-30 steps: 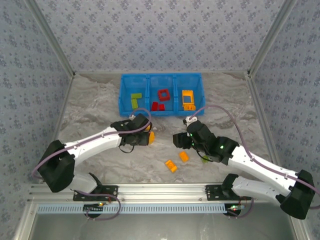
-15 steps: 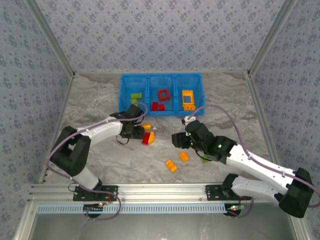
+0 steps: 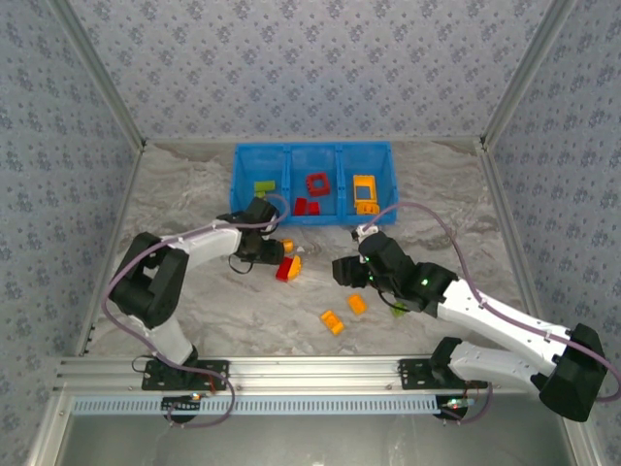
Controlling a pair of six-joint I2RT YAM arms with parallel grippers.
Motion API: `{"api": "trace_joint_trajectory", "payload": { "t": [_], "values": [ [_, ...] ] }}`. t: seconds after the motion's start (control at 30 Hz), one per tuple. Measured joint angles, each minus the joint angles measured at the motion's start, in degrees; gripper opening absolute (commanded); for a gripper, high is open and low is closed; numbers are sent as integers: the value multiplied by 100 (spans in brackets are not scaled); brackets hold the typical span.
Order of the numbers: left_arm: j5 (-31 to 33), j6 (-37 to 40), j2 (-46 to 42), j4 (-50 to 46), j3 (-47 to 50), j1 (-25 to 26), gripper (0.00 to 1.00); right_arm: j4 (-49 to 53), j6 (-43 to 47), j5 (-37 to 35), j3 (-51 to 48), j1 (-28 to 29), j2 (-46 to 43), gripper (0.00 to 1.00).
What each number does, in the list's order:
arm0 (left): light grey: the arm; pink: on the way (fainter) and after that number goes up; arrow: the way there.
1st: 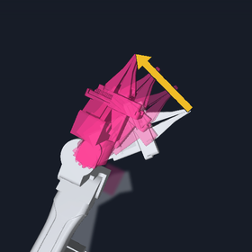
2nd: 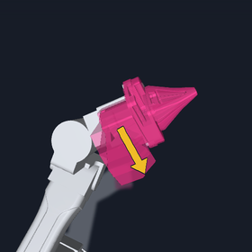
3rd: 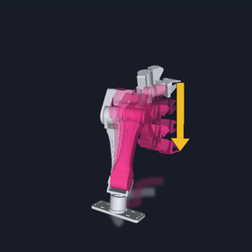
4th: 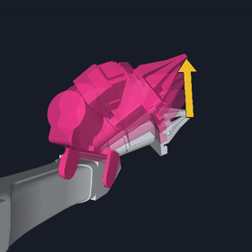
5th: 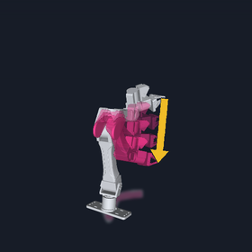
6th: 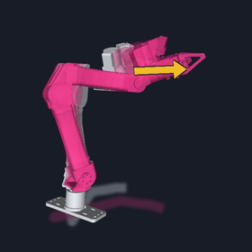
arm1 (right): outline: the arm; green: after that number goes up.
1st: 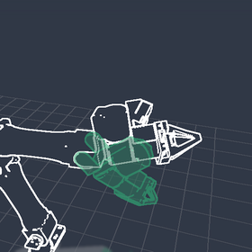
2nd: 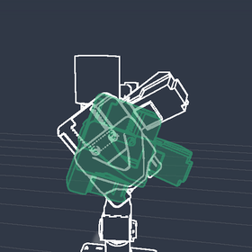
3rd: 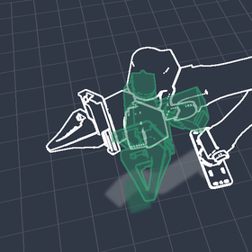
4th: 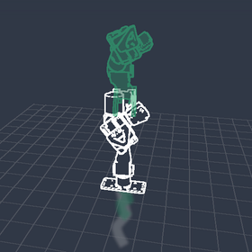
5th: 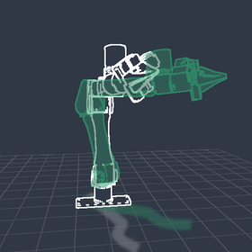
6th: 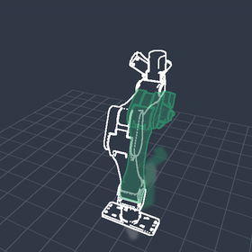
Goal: Sort the legos into containers by color
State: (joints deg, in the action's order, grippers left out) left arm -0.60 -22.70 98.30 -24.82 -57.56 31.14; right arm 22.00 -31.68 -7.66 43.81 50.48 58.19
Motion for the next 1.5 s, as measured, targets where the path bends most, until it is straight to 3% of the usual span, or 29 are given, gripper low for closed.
{"api": "trace_joint_trajectory", "payload": {
  "t": [0.3,0.53,0.8,0.93,1.13,1.5],
  "values": [
    [313,168,229,98,-177,0,38,0,0,44,0,-11,0,59],
    [562,192,160,96,-116,87,32,2,0,61,4,-37,0,59],
    [1040,72,-1294,-544,155,479,31,2,2,35,87,-63,-87,58],
    [1132,35,-1659,-1032,-518,761,31,4,20,-76,144,-107,-341,58],
    [1198,63,-881,-1276,-2162,981,31,2,68,-326,619,-332,-258,57],
    [715,-42,1851,-1368,-4581,907,32,0,-140,-258,970,-1126,11,57]
  ]
}}
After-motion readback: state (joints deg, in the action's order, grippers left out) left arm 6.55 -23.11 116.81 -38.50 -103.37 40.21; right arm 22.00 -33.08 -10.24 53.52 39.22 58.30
